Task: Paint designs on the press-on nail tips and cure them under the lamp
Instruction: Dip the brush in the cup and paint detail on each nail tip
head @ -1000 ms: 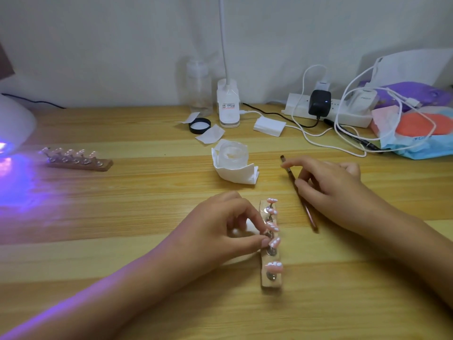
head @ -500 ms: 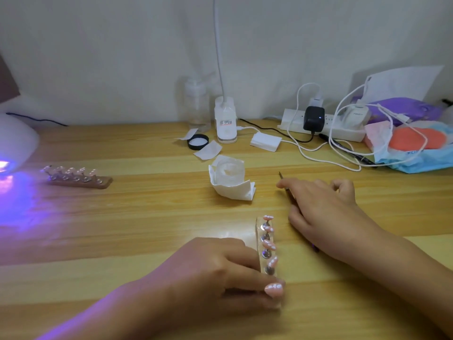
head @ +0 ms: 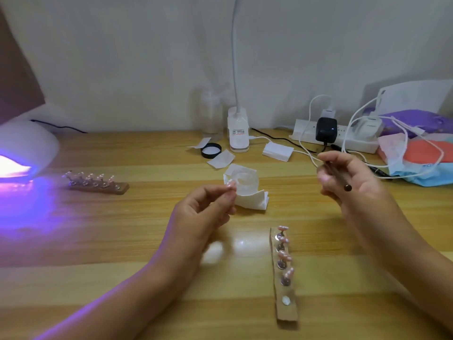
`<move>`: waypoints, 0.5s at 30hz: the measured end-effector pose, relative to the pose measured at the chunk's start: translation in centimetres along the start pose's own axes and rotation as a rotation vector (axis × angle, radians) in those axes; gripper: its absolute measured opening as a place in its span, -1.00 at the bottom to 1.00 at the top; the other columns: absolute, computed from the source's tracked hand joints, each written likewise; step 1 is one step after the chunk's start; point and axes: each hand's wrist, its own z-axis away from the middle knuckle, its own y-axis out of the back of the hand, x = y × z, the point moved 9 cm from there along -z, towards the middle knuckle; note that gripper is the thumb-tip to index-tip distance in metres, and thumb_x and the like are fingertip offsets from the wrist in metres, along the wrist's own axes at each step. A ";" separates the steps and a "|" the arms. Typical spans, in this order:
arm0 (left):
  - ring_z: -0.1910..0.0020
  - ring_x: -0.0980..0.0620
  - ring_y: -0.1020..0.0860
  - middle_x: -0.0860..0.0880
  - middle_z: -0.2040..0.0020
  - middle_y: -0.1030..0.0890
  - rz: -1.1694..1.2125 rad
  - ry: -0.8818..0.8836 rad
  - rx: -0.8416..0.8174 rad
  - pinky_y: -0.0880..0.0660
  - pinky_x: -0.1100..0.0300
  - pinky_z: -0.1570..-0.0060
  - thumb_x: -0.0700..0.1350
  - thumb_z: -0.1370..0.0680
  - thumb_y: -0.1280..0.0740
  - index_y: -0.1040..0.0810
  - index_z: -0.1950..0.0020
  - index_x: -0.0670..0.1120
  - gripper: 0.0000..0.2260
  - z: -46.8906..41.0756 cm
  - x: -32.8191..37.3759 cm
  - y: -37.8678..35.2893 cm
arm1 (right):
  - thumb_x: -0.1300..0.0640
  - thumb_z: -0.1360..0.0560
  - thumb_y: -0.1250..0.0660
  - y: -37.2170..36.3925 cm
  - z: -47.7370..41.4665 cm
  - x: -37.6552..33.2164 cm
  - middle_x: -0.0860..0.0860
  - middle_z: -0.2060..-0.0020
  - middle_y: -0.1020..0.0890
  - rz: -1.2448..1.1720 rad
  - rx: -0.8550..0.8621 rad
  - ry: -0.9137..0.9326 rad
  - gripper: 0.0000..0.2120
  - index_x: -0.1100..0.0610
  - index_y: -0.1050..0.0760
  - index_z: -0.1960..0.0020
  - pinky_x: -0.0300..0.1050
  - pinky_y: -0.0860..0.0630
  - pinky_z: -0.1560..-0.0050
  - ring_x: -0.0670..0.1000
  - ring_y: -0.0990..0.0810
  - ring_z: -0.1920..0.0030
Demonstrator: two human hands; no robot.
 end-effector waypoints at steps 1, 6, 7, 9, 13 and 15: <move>0.26 0.20 -0.59 0.09 0.23 -0.64 0.086 0.054 0.042 -0.52 0.37 0.22 0.02 -0.30 -0.50 -0.73 0.11 0.04 -0.80 -0.3 -0.5 0.5 | -0.02 -0.42 -0.38 0.0 0.0 -0.4 -0.18 0.17 -0.62 -0.007 0.019 0.016 -0.72 -0.10 -0.54 -0.13 -0.14 -0.53 -0.08 -0.18 -0.58 0.10; 0.22 0.15 -0.63 0.10 0.16 -0.68 0.272 0.130 0.135 -0.54 0.36 0.27 -0.05 -0.35 -0.46 -0.72 0.17 0.07 -0.90 -0.9 -1.1 1.3 | 0.11 -0.68 -0.10 -1.4 -0.2 -2.7 0.03 0.19 -0.60 -0.003 0.023 0.192 -0.74 0.04 -0.57 -0.08 -0.16 -0.50 -0.01 -0.04 -0.57 0.09; 0.18 0.12 -0.66 0.10 0.14 -0.69 0.280 0.129 0.141 -0.55 0.34 0.27 -0.05 -0.36 -0.45 -0.72 0.17 0.08 -0.91 -1.0 -1.2 1.3 | 0.10 -0.67 -0.10 -1.8 -0.2 -3.1 0.06 0.21 -0.59 0.017 0.015 0.223 -0.73 0.05 -0.59 -0.07 -0.21 -0.49 0.02 -0.05 -0.56 0.12; 0.11 0.02 -0.69 0.10 0.12 -0.70 0.292 0.132 0.136 -0.57 0.30 0.27 -0.05 -0.37 -0.43 -0.69 0.13 0.05 -0.89 -1.1 -1.4 1.3 | 0.07 -0.61 -0.14 -3.0 -0.3 -3.7 0.07 0.22 -0.57 0.058 -0.024 0.280 -0.73 0.06 -0.61 -0.06 -0.31 -0.46 0.06 -0.09 -0.53 0.15; 0.00 -0.14 -0.69 0.07 0.05 -0.71 0.295 0.174 0.040 -0.62 0.18 0.19 -0.02 -0.40 -0.39 -0.57 -0.06 -0.03 -0.74 -1.2 -1.7 0.2 | 0.05 -0.56 -0.18 -5.2 -0.6 -2.9 -0.20 0.25 -0.60 0.149 -0.107 0.276 -0.75 0.07 -0.62 -0.03 -0.39 -0.44 0.05 -0.22 -0.55 0.12; -0.04 -0.17 -0.68 0.03 -0.05 -0.69 0.290 0.189 0.003 -0.63 0.10 0.12 -0.01 -0.43 -0.39 -0.63 0.03 0.01 -0.85 -1.4 -1.9 -0.1 | 0.03 -0.54 -0.18 -5.9 -0.6 -2.0 -0.25 0.20 -0.63 0.174 -0.151 0.238 -0.75 0.06 -0.62 -0.02 -0.34 -0.47 0.01 -0.20 -0.57 0.07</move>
